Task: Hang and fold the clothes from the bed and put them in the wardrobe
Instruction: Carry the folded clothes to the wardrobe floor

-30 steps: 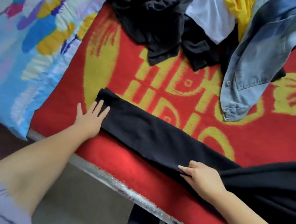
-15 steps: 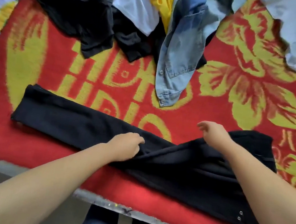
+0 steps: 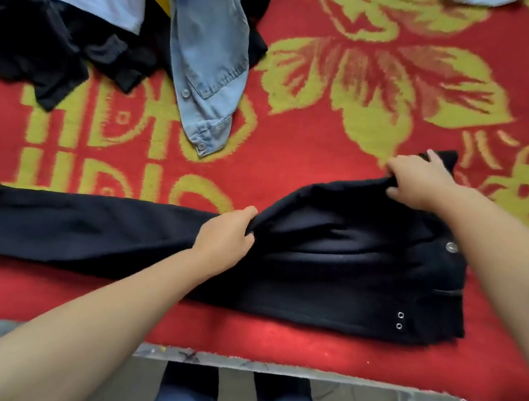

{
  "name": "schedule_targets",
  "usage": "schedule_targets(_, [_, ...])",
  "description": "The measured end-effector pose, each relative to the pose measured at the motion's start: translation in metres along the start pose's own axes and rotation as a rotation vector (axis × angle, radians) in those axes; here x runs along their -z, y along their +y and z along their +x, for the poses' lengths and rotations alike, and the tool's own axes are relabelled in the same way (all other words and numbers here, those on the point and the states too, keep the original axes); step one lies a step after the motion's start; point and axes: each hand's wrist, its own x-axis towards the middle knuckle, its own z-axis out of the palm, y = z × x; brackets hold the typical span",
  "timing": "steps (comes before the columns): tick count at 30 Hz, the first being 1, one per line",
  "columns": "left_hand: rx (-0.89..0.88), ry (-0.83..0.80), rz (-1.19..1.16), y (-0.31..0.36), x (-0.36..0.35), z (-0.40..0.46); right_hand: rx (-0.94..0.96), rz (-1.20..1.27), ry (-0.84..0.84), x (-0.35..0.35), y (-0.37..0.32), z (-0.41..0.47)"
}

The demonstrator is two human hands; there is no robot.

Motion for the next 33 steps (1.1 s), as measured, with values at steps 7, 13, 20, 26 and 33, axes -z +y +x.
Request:
schedule_targets(7, [-0.145,0.315,0.057,0.026,0.001,-0.017,0.263,0.087,0.189,-0.005,0.041,-0.124])
schedule_targets(13, [-0.238,-0.226,0.534,0.011,-0.064,-0.050,0.284,0.168,-0.309,-0.116,0.010,-0.182])
schedule_targets(20, [-0.078,-0.485,0.442,0.018,-0.078,-0.046,-0.356,0.814,0.252,-0.150,0.057,-0.176])
schedule_targets(26, [-0.158,0.220,0.094,0.069,-0.065,0.004,-0.731,1.260,0.010,-0.157,0.056,-0.150])
schedule_targets(33, [0.040,-0.182,0.072,0.059,-0.071,0.042,-0.659,1.085,0.174,-0.157,0.063,-0.143])
